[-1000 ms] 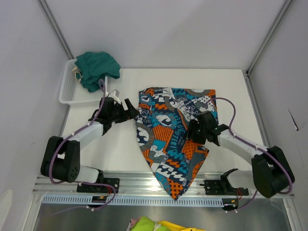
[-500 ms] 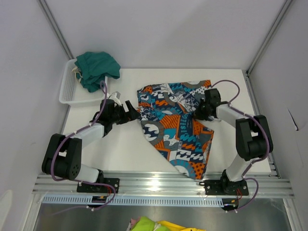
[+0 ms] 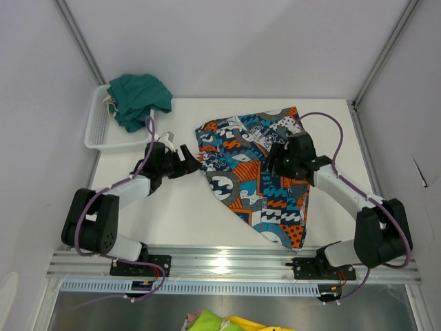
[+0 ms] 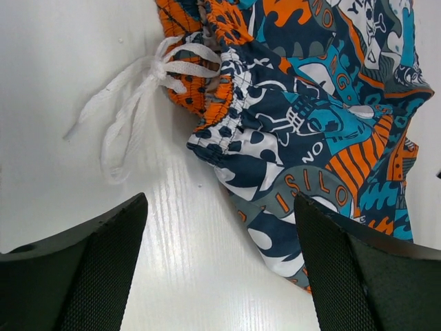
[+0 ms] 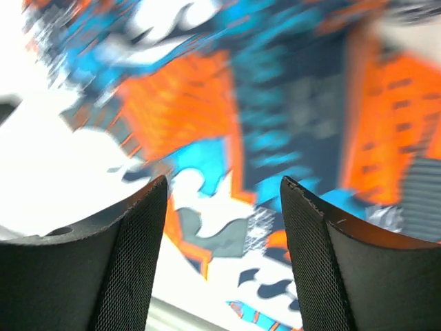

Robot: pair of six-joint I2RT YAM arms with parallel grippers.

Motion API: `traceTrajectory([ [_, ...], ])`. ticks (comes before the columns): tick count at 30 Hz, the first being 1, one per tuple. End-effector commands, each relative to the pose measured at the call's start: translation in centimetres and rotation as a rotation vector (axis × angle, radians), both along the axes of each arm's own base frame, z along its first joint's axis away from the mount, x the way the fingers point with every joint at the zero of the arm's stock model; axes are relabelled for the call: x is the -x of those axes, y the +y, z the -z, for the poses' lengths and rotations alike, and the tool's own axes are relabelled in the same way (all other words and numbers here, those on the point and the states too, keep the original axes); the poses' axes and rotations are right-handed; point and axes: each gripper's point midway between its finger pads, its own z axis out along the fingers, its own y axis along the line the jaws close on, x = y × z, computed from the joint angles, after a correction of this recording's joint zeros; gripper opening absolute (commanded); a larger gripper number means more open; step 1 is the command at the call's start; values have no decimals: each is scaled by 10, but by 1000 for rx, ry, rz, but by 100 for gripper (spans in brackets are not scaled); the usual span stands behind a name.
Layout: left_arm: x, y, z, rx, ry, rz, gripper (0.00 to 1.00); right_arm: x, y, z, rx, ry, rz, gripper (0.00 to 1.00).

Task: Fold and stack the shorts
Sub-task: Flatten the shorts out

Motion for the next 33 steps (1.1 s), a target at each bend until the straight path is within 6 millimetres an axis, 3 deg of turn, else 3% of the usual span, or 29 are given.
traceTrajectory([
  [1, -11, -20, -10, 11, -18, 80, 87, 15, 11, -22, 66, -71, -58, 67],
  [2, -11, -21, -5, -6, -3, 98, 85, 18, 14, -23, 54, -71, -64, 67],
  [3, -24, -26, -17, -8, -26, 106, 84, 20, 16, -30, 40, -92, -70, 67],
  [4, -22, -27, -2, -23, 31, 113, 84, 23, 21, -32, 26, -92, -88, 67],
  [5, -24, -27, 2, -28, 45, 113, 84, 27, 26, -34, 18, -98, -111, 66],
  [8, -42, -32, -4, -24, 37, 113, 83, 32, 43, -36, -1, -108, -179, 65],
  [10, -52, -38, -14, 0, 10, 127, 81, 26, 50, -31, 7, -93, -197, 65],
  [11, -54, -40, -8, 6, 24, 131, 80, 22, 53, -30, 5, -88, -202, 64],
  [12, -56, -42, -7, 9, 26, 136, 80, 12, 58, -39, -8, -113, -207, 64],
  [14, -61, -48, -5, 21, 40, 160, 78, 0, 67, -33, -36, -81, -228, 63],
  [15, -61, -49, -3, 23, 48, 167, 78, -10, 81, -50, -102, -109, -271, 62],
  [17, -62, -52, -4, 32, 45, 190, 77, -28, 97, -45, -169, -87, -298, 59],
  [19, -63, -54, -4, 34, 42, 204, 77, -46, 116, -66, -290, -97, -357, 58],
  [20, -63, -56, -5, 42, 43, 215, 77, -58, 126, -50, -322, -62, -372, 57],
  [22, -65, -57, -1, 40, 55, 223, 76, -74, 143, -66, -427, -59, -420, 56],
  [23, -68, -60, -5, 47, 46, 235, 76, -85, 151, -49, -453, -32, -428, 55],
  [28, -68, -66, -3, 69, 54, 271, 75, -122, 177, -27, -542, 9, -443, 55],
  [29, -68, -66, -2, 71, 54, 274, 75, -134, 184, -39, -580, -25, -467, 54],
  [30, -67, -67, -3, 75, 50, 279, 75, -141, 189, -14, -593, 13, -465, 54],
  [31, -65, -67, -2, 82, 56, 276, 75, -146, 192, -11, -610, 15, -471, 54],
  [32, -65, -68, -4, 86, 50, 280, 74, -157, 198, -19, -631, -18, -489, 53],
  [33, -64, -69, -5, 92, 44, 283, 74, -158, 201, 0, -651, 27, -489, 53],
])
